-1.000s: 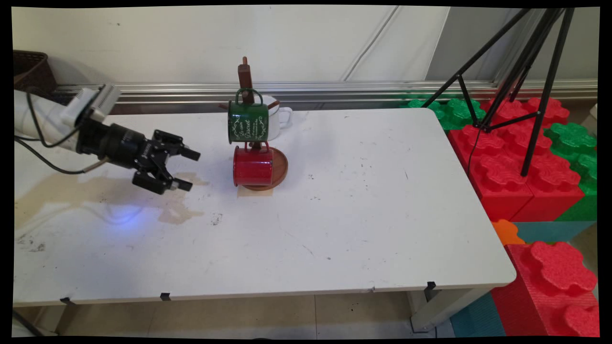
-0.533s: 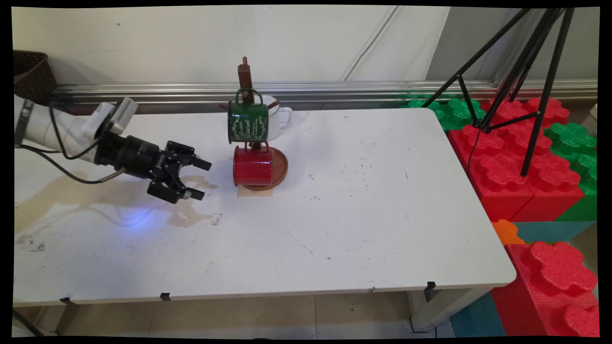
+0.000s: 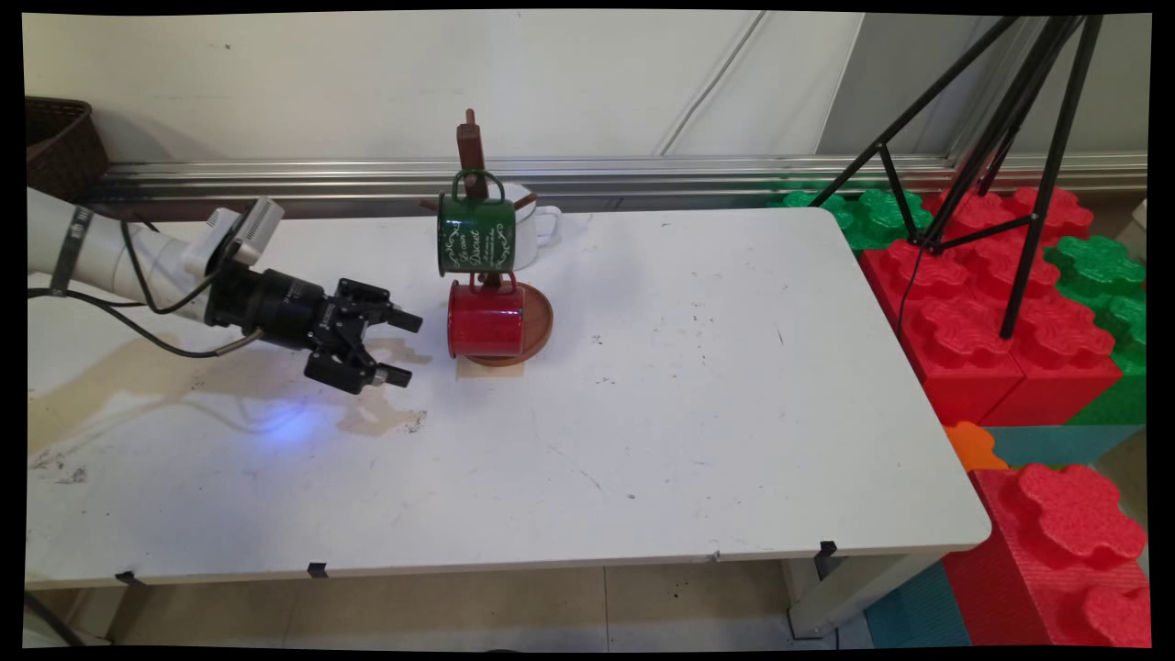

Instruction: Pick up the red mug from the rack

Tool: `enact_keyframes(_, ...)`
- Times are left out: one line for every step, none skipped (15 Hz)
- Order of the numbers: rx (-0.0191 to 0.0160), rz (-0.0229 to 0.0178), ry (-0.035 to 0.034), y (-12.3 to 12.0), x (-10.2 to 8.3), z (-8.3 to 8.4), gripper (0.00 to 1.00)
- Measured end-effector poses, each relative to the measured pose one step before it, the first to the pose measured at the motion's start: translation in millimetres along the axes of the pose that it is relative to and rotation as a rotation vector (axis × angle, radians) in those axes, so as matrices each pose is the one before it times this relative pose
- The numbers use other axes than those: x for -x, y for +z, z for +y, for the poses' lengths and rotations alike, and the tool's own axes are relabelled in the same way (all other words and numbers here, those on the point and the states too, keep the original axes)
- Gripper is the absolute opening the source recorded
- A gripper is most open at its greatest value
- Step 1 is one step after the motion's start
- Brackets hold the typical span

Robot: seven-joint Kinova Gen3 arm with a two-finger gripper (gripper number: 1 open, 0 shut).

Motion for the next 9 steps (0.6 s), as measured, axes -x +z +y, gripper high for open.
enact_keyframes(0.00046, 0.00712, -0.00604, 2.99, 0.83, -0.43, 1.00)
enact_keyframes(0.00021, 0.00434, -0.00361, 2.14, 0.50, -0.37, 1.00)
enact_keyframes(-0.00066, 0.00713, -0.00663, 3.12, 0.89, -0.54, 1.00)
enact_keyframes(-0.00109, 0.00448, -0.00454, 2.04, 0.72, -0.34, 1.00)
enact_keyframes(-0.00162, 0.00694, -0.00735, 3.38, 0.94, -0.65, 1.00)
enact_keyframes(-0.00191, 0.00805, -0.00868, 3.79, 0.98, -0.71, 1.00)
enact_keyframes(-0.00104, 0.00464, -0.00512, 2.28, 0.44, -0.45, 1.00)
enact_keyframes(-0.00165, 0.00686, -0.00711, 3.39, 0.49, -0.79, 1.00)
enact_keyframes(-0.00240, 0.00802, -0.00828, 3.98, 0.36, -0.94, 1.00)
